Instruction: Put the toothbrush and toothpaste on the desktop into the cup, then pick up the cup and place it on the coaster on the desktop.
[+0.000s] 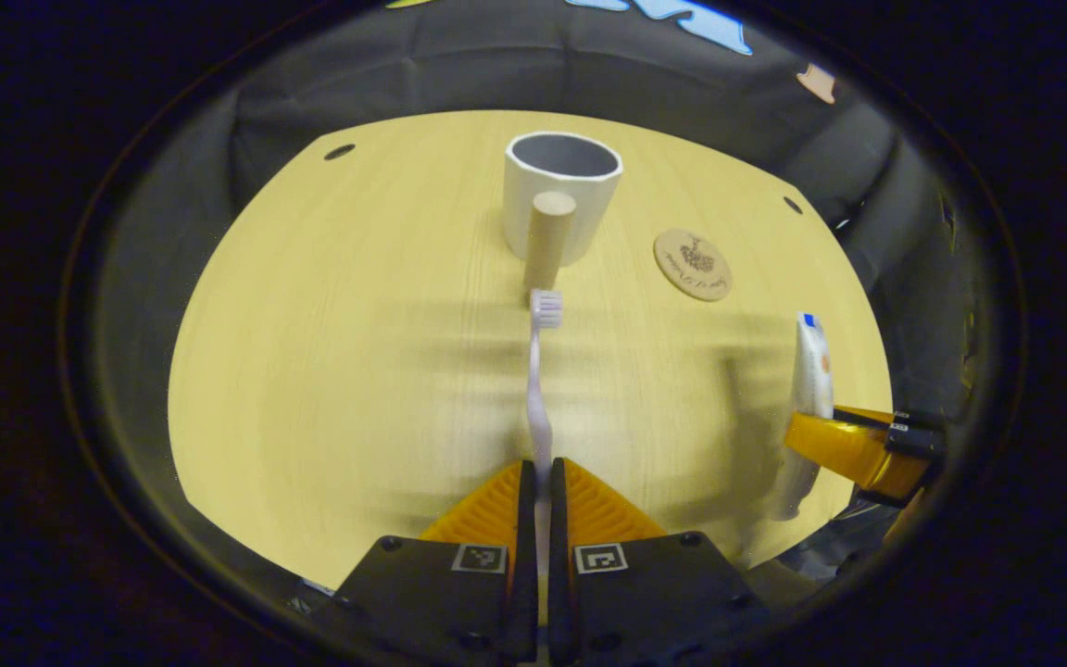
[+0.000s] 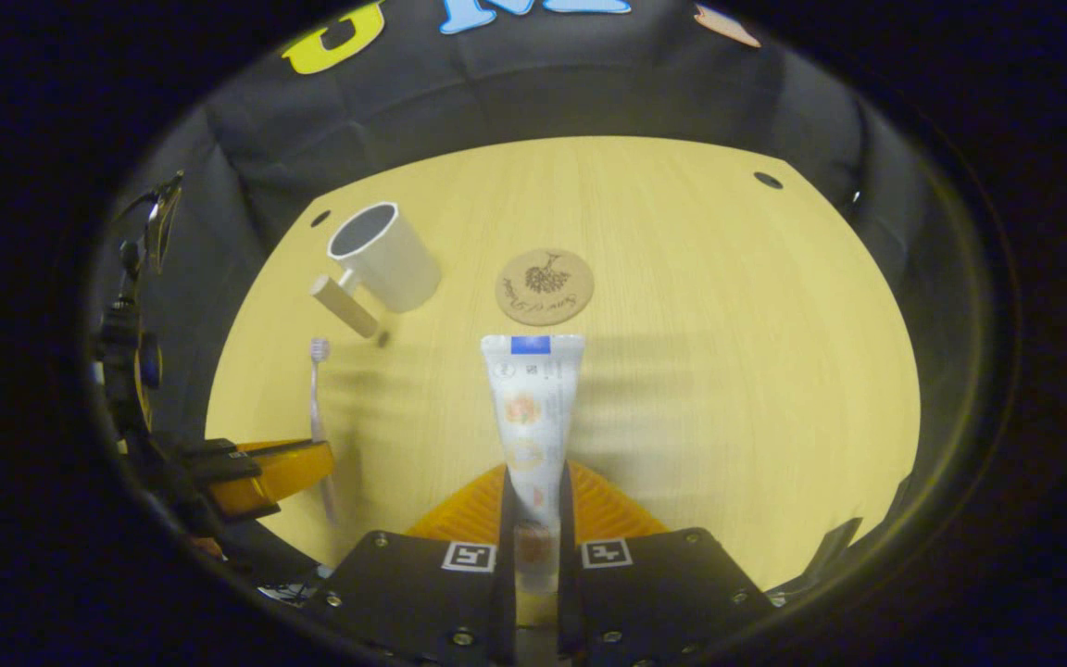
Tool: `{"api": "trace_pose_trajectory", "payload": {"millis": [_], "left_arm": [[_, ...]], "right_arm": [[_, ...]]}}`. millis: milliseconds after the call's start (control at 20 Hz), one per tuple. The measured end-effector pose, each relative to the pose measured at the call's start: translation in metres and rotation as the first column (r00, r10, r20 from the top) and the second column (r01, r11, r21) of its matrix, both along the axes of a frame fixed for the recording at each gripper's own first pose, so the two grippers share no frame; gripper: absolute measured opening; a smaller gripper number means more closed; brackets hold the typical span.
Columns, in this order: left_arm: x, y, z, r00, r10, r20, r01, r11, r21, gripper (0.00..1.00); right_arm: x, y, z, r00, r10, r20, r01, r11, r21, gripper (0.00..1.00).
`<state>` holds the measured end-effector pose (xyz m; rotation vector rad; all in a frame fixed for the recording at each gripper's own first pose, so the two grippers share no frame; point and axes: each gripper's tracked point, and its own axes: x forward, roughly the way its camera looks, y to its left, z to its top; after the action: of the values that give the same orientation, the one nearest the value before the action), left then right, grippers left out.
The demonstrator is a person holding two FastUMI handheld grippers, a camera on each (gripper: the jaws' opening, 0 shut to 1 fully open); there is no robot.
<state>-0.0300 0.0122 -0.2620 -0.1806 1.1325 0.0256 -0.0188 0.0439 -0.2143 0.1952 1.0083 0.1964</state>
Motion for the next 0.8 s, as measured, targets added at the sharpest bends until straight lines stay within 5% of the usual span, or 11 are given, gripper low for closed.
{"api": "trace_pose_trajectory", "payload": {"millis": [400,800], "left_arm": [[0.022,0.019,0.054,0.968,0.034,0.250,-0.039,0.999,0.013,0.12],[0.072,0.029,0.096,0.864,0.023,0.503,-0.037,0.999,0.018,0.12]], "right_arm": [[0.013,0.010,0.054,0.981,0.008,0.193,-0.018,0.999,0.052,0.18],[0.022,0.012,0.090,0.944,0.013,0.330,-0.032,0.998,0.053,0.18]]}}
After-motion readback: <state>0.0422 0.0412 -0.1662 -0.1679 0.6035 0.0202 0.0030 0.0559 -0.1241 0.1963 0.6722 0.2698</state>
